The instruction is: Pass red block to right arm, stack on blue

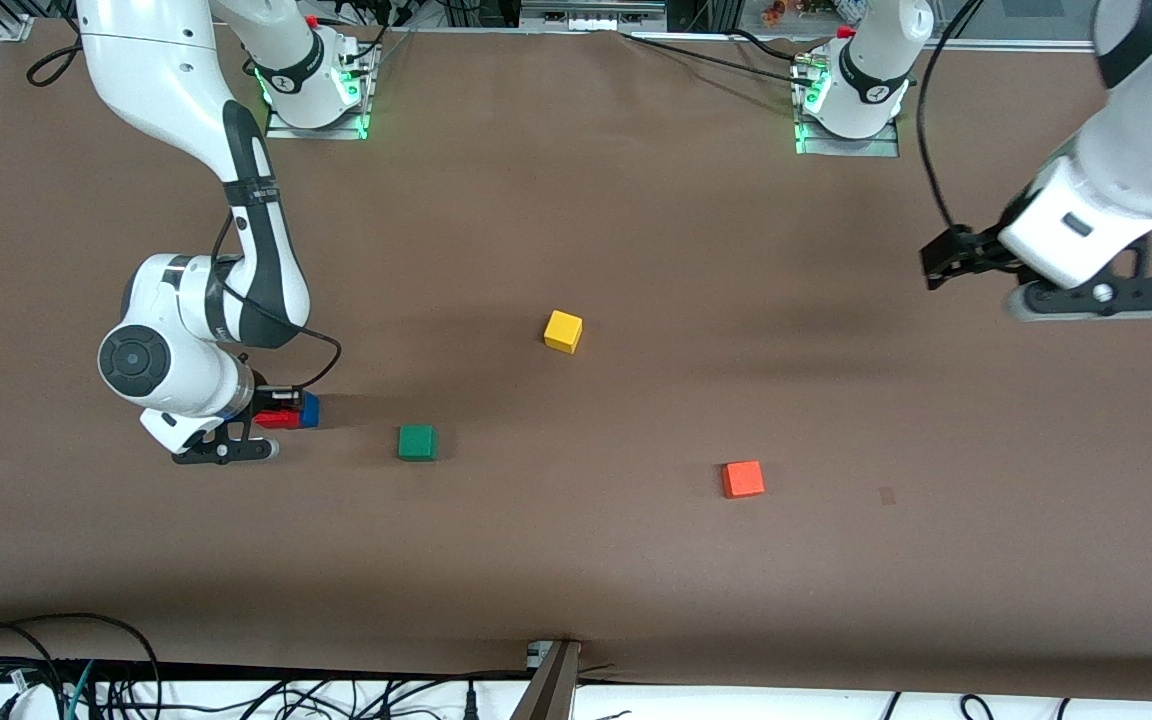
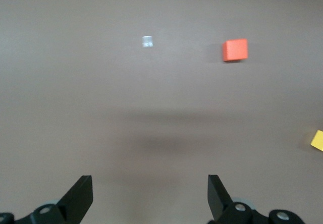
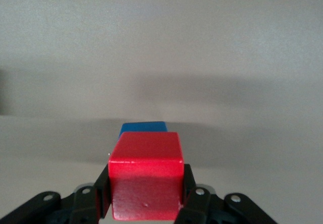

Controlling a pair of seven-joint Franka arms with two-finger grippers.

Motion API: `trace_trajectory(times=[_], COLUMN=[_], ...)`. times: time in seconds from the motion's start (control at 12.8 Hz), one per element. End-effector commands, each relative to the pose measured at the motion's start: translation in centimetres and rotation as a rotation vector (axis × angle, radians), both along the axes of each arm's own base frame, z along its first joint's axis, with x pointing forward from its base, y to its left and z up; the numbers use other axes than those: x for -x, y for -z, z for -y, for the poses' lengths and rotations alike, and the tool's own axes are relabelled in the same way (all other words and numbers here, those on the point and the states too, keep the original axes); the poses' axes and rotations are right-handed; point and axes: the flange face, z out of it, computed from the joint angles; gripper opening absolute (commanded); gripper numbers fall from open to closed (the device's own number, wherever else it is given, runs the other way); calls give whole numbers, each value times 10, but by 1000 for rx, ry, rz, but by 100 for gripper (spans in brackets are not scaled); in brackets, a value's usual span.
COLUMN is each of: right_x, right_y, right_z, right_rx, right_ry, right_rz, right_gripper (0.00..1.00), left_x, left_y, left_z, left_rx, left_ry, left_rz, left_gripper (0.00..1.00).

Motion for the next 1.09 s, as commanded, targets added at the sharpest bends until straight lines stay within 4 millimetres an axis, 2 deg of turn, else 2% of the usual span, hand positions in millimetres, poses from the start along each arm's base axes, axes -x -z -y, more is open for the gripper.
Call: trace_trajectory(times=[0.0,0.23,0.86,0.94,1.02], right_x=[10,13,16,16,16], right_y=[-8,-6,-3,-3,-2], right_z=[4,6,5,5,5], right_rx=[-20,-26,-51,-52,-50], right_ry=[-46,-59,-54,-53,-53], right_rz=[-1,-10,-18,-18,-20], right_gripper=[0,0,0,6,31], left_x=[36,35,41,42,43], left_y=[27,28,23,24,24], left_z=[-24,-34,-27,-19,-15], left_rx=[19,20,12,-1,-1], left_ry=[13,-14,-6,10,17], left_rz=[63,56,27,26,26], left_gripper=[100,100,100,100,100])
